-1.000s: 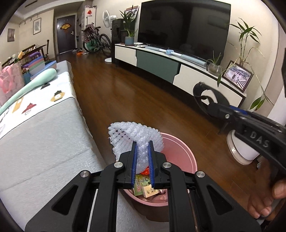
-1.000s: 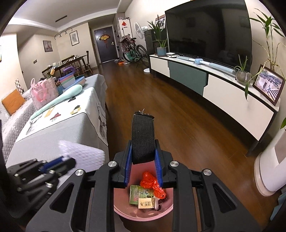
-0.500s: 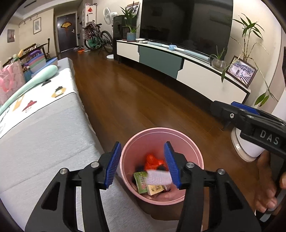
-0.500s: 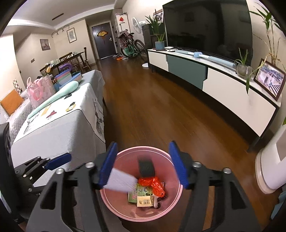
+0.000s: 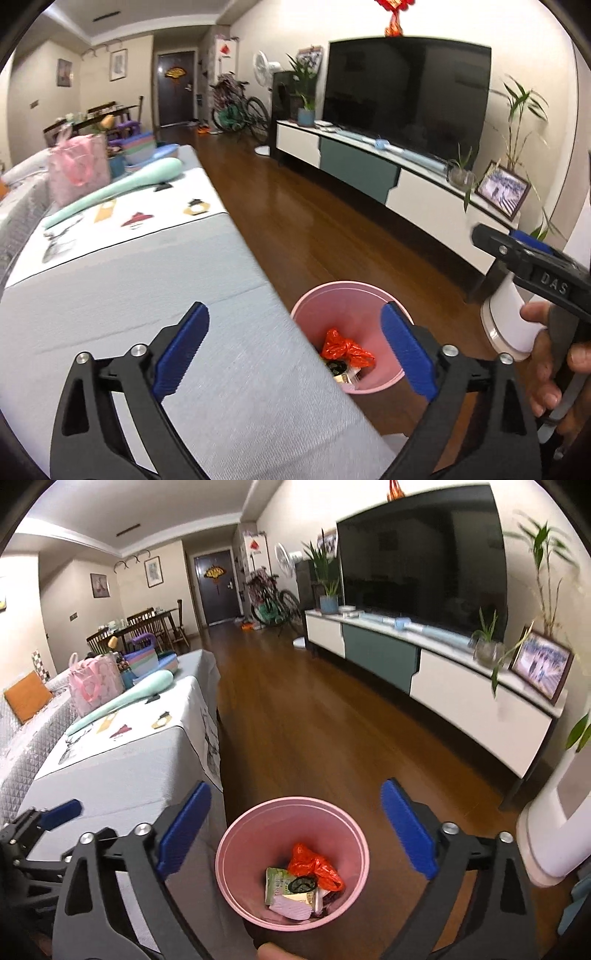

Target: Collect trash

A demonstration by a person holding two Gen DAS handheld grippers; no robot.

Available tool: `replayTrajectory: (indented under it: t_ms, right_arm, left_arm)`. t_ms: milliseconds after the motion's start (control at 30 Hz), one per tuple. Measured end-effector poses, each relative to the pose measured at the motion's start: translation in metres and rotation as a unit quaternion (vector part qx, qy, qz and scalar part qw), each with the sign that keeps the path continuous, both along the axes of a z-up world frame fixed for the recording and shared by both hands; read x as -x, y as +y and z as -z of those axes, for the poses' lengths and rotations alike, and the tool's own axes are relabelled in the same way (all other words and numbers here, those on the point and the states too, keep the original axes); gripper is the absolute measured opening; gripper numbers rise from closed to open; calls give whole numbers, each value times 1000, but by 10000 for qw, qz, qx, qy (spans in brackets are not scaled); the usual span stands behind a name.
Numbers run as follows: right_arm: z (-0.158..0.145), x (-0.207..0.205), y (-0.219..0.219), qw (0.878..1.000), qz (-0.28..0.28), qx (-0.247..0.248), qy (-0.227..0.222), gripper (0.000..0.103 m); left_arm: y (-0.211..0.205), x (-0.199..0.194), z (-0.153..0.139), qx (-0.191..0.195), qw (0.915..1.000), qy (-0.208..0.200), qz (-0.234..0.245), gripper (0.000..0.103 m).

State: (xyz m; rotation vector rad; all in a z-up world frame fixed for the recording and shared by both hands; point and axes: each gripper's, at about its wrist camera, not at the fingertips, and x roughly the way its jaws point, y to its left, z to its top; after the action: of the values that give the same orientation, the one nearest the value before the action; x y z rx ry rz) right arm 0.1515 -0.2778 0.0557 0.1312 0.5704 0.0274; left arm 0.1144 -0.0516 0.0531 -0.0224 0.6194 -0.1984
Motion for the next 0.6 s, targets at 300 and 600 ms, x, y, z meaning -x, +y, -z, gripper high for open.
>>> replayTrajectory:
  t_ms: [300,600]
  right_arm:
    - [-17,91,7,9994,224,-103,-234,98]
    - [1,158,17,9993,306,170,-93,98]
  left_arm:
    - [28,62,-15,251,9988,-80,-417,95]
    - [39,127,4,354,9960,62,-814,95]
